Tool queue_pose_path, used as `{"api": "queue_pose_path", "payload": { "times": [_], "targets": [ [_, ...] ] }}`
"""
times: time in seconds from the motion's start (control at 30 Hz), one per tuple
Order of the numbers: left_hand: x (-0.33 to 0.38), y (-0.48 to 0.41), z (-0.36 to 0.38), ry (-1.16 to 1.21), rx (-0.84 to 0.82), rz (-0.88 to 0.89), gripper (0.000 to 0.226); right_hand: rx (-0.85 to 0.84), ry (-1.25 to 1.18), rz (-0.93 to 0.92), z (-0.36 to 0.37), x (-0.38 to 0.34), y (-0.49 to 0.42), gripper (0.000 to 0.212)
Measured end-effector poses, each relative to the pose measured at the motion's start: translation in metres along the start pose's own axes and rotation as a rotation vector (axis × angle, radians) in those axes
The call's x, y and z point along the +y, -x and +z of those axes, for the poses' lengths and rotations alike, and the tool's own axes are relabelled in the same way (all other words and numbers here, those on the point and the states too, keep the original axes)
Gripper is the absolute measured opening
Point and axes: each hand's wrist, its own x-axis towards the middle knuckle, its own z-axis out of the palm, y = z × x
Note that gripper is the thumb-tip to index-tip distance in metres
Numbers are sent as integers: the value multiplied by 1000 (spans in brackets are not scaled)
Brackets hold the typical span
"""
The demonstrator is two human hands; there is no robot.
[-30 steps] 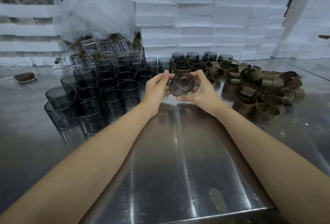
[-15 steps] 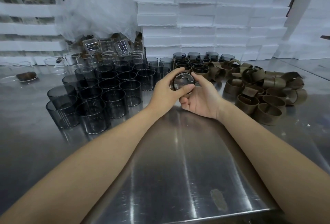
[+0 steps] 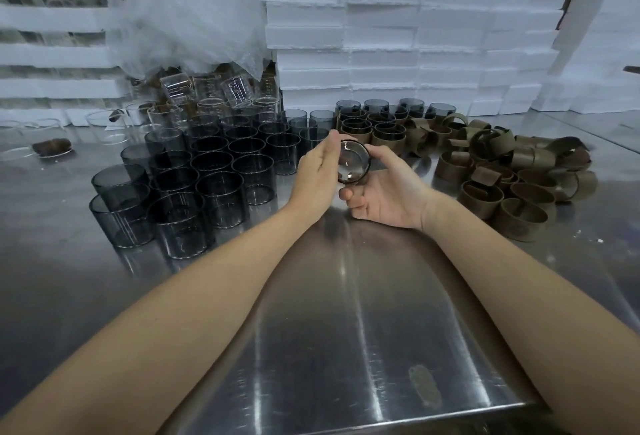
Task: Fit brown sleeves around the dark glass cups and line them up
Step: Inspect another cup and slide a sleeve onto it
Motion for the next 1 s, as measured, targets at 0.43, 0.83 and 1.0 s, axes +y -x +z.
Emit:
{"api": "queue_pose_path", "payload": {
  "times": [0.43, 0.83, 1.0],
  "targets": [
    [1, 0, 0, -7, -16, -53, 30, 30, -26, -21, 0, 2, -4, 56],
    [-1, -4, 1, 32, 103, -22, 29, 3, 28, -5, 0, 3, -2, 53],
    [3, -2, -1, 113, 81, -128, 36, 18, 0, -4, -2, 1, -1, 57]
  ]
}}
